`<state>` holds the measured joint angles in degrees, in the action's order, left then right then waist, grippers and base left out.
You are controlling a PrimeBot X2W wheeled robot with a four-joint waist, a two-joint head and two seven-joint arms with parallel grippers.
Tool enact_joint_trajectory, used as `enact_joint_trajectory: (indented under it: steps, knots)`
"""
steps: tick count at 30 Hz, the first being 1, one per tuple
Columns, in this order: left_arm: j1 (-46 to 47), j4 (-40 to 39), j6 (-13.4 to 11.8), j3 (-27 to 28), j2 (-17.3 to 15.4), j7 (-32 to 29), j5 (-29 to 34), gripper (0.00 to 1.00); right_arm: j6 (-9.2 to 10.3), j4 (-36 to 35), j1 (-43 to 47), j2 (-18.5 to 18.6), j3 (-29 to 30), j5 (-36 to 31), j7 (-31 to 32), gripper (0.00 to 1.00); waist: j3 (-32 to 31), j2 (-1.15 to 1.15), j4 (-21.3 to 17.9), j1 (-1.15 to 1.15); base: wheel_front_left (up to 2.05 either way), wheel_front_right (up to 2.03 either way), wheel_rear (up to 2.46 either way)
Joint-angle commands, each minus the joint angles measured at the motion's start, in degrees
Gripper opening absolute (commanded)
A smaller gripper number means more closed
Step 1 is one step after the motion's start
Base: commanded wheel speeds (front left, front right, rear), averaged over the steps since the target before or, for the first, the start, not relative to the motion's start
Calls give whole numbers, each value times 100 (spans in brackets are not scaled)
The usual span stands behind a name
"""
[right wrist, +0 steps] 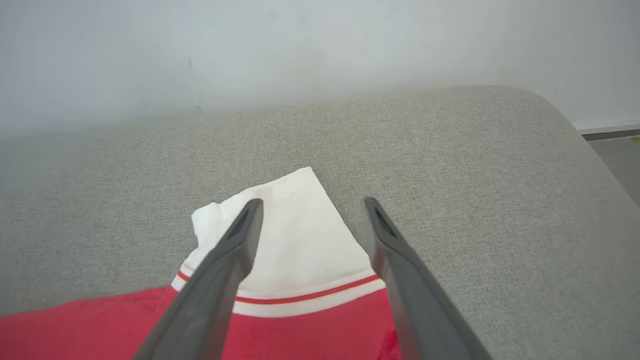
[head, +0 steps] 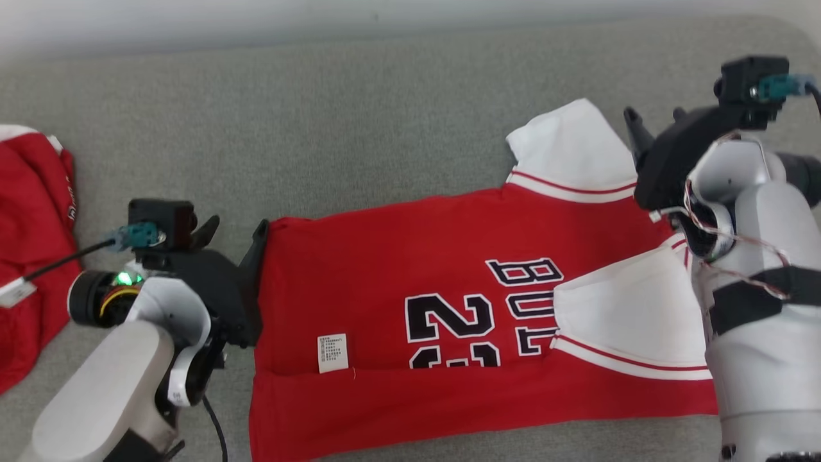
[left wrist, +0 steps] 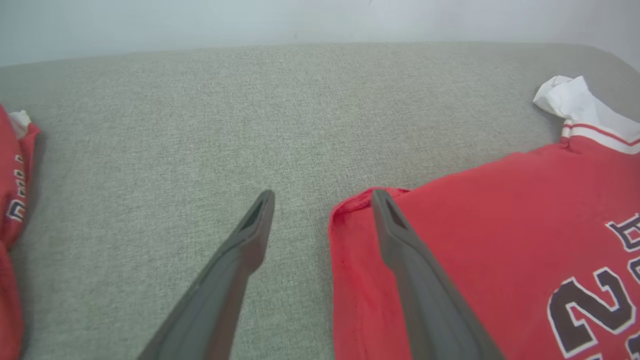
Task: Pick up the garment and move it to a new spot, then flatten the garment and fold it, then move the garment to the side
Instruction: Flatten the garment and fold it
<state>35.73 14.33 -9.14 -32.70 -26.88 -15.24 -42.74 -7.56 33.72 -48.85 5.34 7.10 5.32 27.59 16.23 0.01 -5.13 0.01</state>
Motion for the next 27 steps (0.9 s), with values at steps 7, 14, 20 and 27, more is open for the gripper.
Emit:
enact_joint_trajectory:
  steps: [7,14,20,27]
  knots:
    - [462,413,292,-237,53,-103,188,100,13,508,-574,147,-29,-157,-260,100,547,-1,195,-1,0,0,0]
    - [637,701,366,-337,151,-51,269,100,13,863,-763,287,-36,-244,-455,100,565,-1,272,-1,0,0,0]
    - [844,882,451,-555,346,-139,349,100,13,1062,-843,278,-22,-286,-559,100,617,-1,305,-1,0,0,0]
    - [1125,1116,418,-677,364,-174,541,100,13,1240,-879,202,-82,-267,-652,100,663,-1,245,-1,0,0,0]
